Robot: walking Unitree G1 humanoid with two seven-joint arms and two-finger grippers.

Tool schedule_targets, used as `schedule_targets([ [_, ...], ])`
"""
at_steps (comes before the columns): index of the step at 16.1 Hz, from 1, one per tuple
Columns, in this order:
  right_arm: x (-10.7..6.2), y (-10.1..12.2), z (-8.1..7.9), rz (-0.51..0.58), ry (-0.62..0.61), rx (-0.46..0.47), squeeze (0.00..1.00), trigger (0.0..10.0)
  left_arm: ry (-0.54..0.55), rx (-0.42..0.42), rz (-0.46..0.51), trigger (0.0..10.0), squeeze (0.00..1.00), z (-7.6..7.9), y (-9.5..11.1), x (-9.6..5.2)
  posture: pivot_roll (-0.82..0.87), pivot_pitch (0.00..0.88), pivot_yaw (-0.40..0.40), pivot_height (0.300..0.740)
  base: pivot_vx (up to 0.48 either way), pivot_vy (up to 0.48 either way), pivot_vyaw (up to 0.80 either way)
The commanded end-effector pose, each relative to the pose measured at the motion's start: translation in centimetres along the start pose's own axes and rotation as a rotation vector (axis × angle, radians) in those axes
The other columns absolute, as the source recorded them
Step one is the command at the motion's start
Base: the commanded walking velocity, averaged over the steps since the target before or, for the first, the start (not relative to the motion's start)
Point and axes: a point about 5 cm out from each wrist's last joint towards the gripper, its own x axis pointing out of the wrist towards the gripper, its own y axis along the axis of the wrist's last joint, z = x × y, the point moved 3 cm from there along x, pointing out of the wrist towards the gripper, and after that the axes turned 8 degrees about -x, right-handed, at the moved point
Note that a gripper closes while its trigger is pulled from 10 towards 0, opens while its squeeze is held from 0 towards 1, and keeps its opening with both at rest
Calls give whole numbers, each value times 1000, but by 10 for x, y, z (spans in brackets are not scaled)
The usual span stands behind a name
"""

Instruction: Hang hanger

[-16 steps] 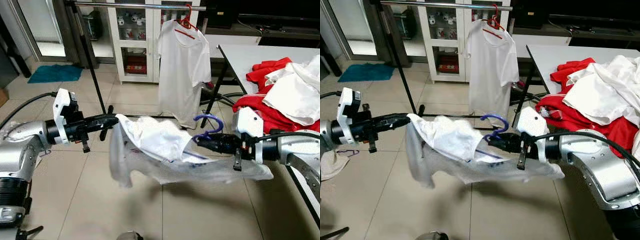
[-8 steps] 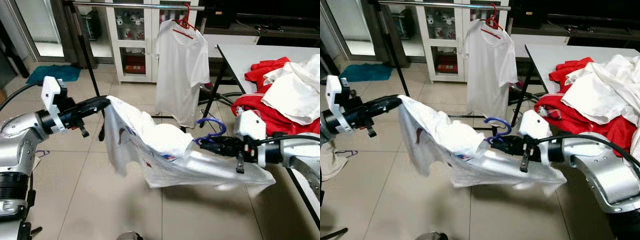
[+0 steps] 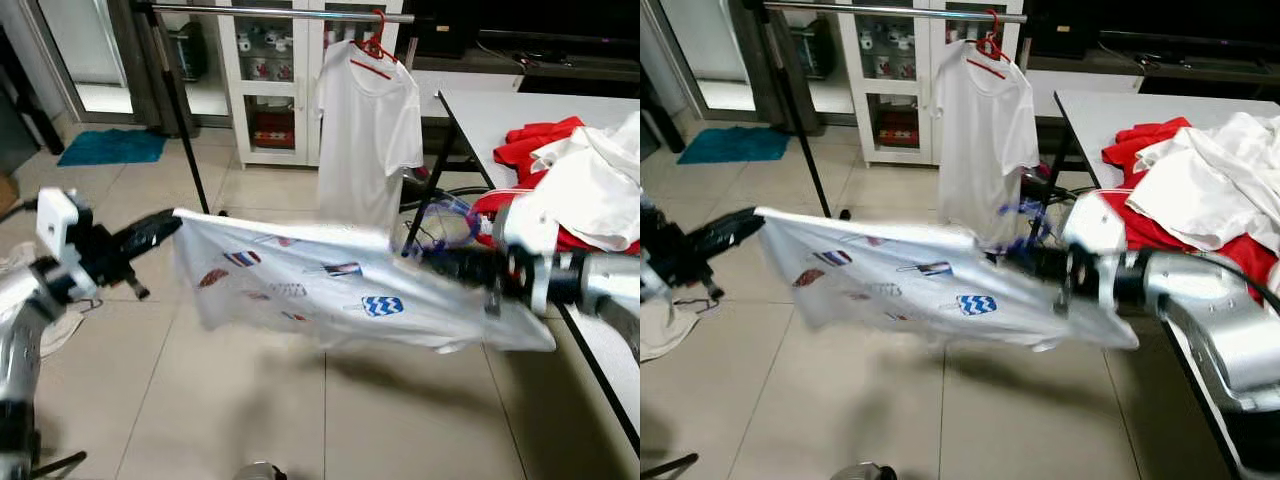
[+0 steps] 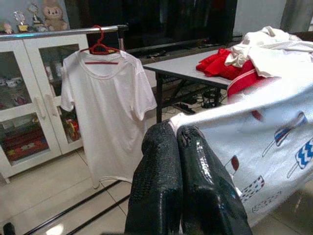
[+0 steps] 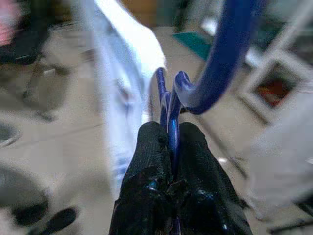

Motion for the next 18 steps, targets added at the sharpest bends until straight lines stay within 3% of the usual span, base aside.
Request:
schedule_targets([
  [1,-5,0,16,-14,-100,8,0,10000,6,12,20,0,0,5,1,0,63,9,13,740,0,0,0],
  [6,3,12,42,90,-280,122,0,10000,-44,33,-55,0,0,35,-29,22,67,12,8,740,0,0,0],
  [10,9,21,38,160,-277,162,0,10000,-10,14,-76,0,0,37,-43,37,61,10,17,740,0,0,0],
  [11,11,21,35,166,-270,167,0,10000,2,14,-83,2902,0,36,-44,38,61,9,19,740,0,0,0],
  [12,12,22,34,170,-266,169,0,10000,7,13,-88,4863,0,35,-44,39,61,9,20,740,0,0,0],
  [13,13,23,32,177,-259,173,0,10000,7,1,-93,10000,0,35,-45,41,61,8,21,740,0,0,0],
  [14,14,23,31,178,-259,175,0,10000,0,-5,-91,10000,0,36,-45,42,61,8,22,740,0,0,0],
  [15,14,24,31,179,-260,177,0,10000,-32,-29,-89,10000,1000,41,-44,43,61,7,23,740,0,0,0],
  [18,14,22,32,155,-267,169,0,10000,-67,-49,-98,10000,1000,48,-45,44,62,5,23,740,0,0,0],
])
